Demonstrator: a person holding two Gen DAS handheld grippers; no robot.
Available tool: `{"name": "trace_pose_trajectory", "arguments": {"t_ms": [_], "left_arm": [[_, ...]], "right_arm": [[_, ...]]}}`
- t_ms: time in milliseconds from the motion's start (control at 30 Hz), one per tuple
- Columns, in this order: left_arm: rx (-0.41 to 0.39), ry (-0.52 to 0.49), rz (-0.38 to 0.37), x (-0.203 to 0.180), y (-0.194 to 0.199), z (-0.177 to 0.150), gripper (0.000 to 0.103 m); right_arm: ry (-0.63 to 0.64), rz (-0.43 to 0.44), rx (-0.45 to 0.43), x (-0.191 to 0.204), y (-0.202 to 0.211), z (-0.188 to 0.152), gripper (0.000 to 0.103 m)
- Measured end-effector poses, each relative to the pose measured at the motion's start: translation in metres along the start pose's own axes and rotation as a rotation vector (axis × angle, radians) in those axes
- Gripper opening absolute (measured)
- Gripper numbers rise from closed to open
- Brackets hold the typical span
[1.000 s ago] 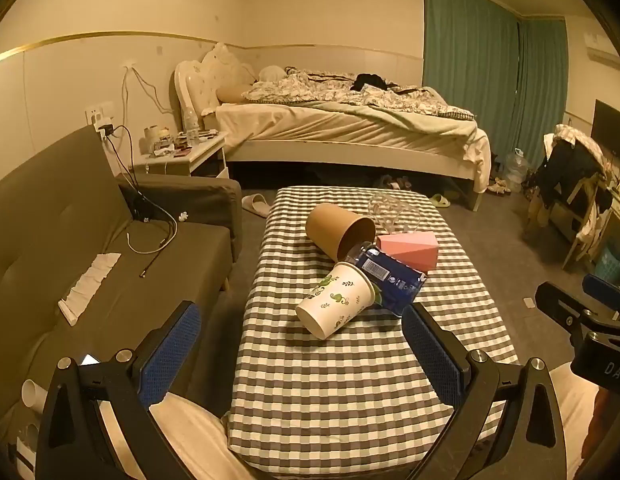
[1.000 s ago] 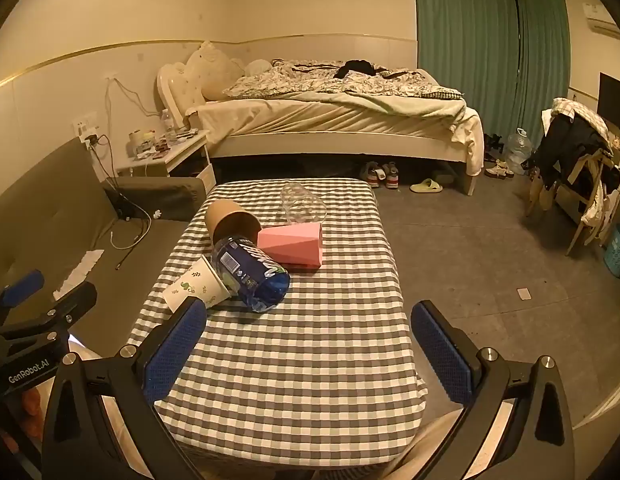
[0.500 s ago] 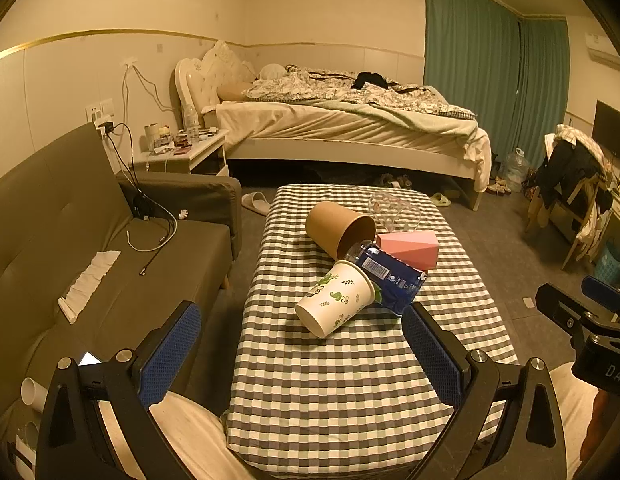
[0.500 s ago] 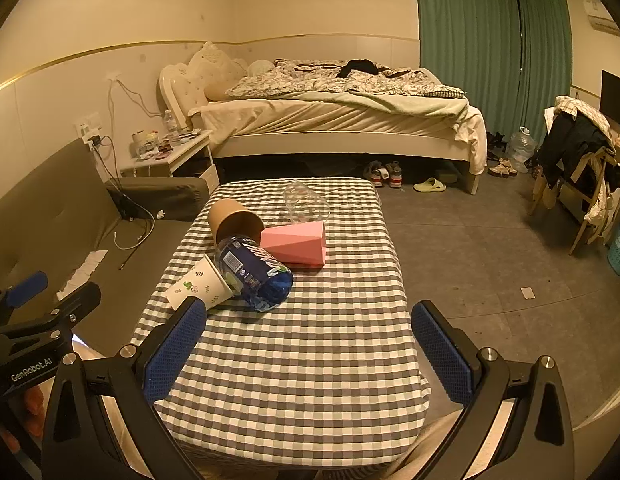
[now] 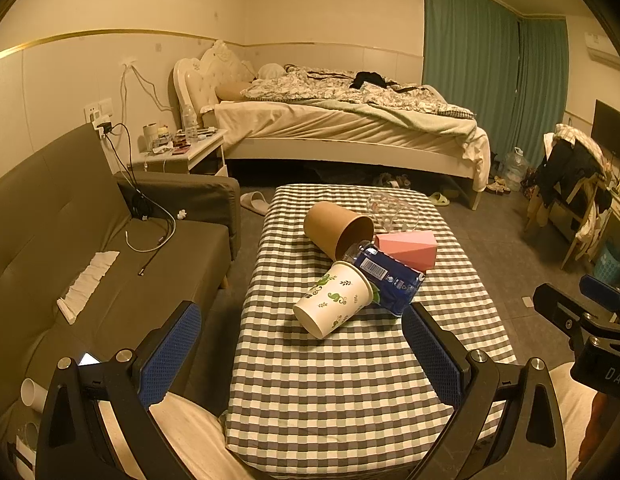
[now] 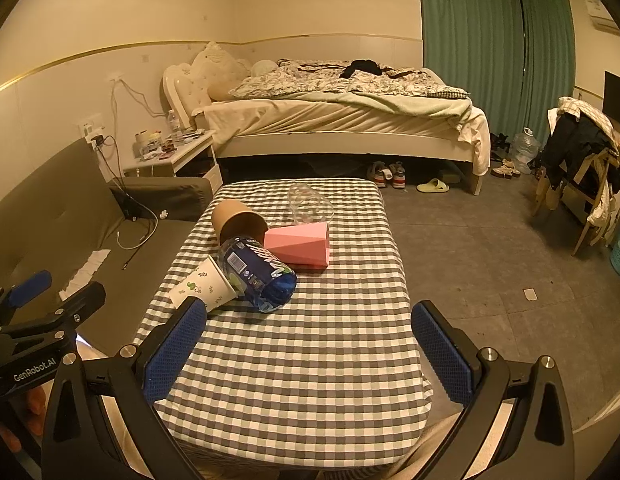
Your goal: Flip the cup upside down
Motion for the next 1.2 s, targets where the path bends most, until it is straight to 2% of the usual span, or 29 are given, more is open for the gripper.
{"name": "trace_pose_trajectory", "arguments": {"t_ms": [1200], "left_arm": [[0.011, -0.003, 0.000, -0.006, -0.008, -0.011, 0.103]], "right_arm": [[-0.005, 0.019, 0.011, -0.001, -0.005, -0.007, 0.103]]}}
Point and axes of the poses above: each gripper's, at about its wrist camera, not at the fingertips, and y roughly against the way its jaws point, x to its left, z to its top, the point moved 10 cm from there along -y, roughly the way its jaws point, and after that the axes turned 5 degrees about z, right-handed, at the moved point
